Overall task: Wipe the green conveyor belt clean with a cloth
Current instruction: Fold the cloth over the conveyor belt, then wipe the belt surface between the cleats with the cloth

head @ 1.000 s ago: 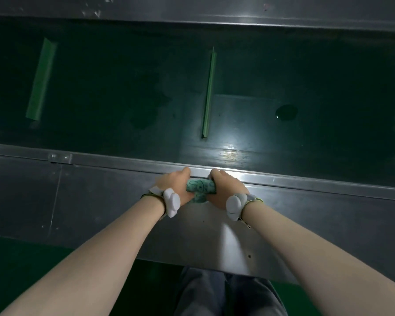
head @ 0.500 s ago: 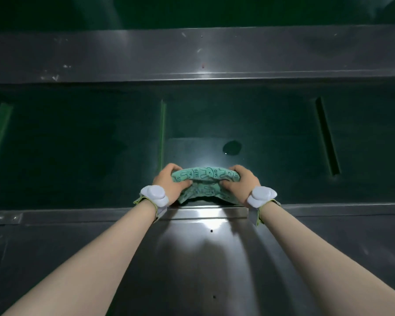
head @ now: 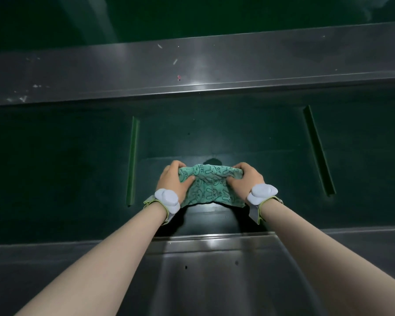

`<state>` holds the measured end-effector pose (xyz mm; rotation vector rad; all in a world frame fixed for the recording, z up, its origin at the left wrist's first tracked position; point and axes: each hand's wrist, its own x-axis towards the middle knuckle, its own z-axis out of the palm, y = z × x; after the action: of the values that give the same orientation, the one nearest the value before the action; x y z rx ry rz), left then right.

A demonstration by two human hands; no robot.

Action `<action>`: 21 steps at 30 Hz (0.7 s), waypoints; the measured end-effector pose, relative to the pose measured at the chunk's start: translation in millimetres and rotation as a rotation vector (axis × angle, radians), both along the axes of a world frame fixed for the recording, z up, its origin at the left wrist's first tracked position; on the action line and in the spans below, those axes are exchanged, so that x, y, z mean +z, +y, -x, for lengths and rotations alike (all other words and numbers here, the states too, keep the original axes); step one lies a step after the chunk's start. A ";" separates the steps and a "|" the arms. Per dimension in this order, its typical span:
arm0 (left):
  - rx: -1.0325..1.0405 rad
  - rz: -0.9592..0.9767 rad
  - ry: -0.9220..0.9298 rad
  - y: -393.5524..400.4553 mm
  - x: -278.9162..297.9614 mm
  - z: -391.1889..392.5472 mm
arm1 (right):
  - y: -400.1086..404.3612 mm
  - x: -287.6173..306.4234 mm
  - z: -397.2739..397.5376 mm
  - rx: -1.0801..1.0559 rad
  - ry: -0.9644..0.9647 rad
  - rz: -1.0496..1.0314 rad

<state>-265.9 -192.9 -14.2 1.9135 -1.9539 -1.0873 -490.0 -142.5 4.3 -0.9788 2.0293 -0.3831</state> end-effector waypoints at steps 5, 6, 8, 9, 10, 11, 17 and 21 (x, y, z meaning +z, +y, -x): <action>-0.205 0.148 -0.211 -9.3 -24.1 0.0 | -9.5 -18.2 -1.1 0.230 0.447 -0.120; -0.213 0.196 -0.215 -9.6 -28.0 -1.2 | -8.5 -22.5 -4.0 0.287 0.557 -0.011; -0.193 0.274 -0.229 -9.5 -39.5 -3.5 | -8.1 -34.1 -10.7 0.432 0.628 0.247; -0.174 0.291 -0.241 -6.9 -46.3 -5.8 | -8.8 -41.1 -15.4 0.519 0.612 0.341; -0.159 0.305 -0.257 -4.9 -52.5 -8.0 | -11.5 -47.5 -20.6 0.612 0.591 0.405; -0.154 0.323 -0.273 -2.8 -58.4 -10.6 | -14.9 -52.6 -27.0 0.707 0.583 0.442; -0.138 0.381 -0.335 -3.9 -80.8 -27.2 | -41.9 -81.7 -49.4 1.162 0.558 0.495; -0.094 0.423 -0.369 -10.2 -90.2 -31.0 | -49.5 -96.6 -39.7 1.263 0.488 0.564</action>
<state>-234.8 -203.1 -104.4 1.8895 -2.2529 -0.3026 -450.3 -192.0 -92.2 -2.6239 1.2553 0.0136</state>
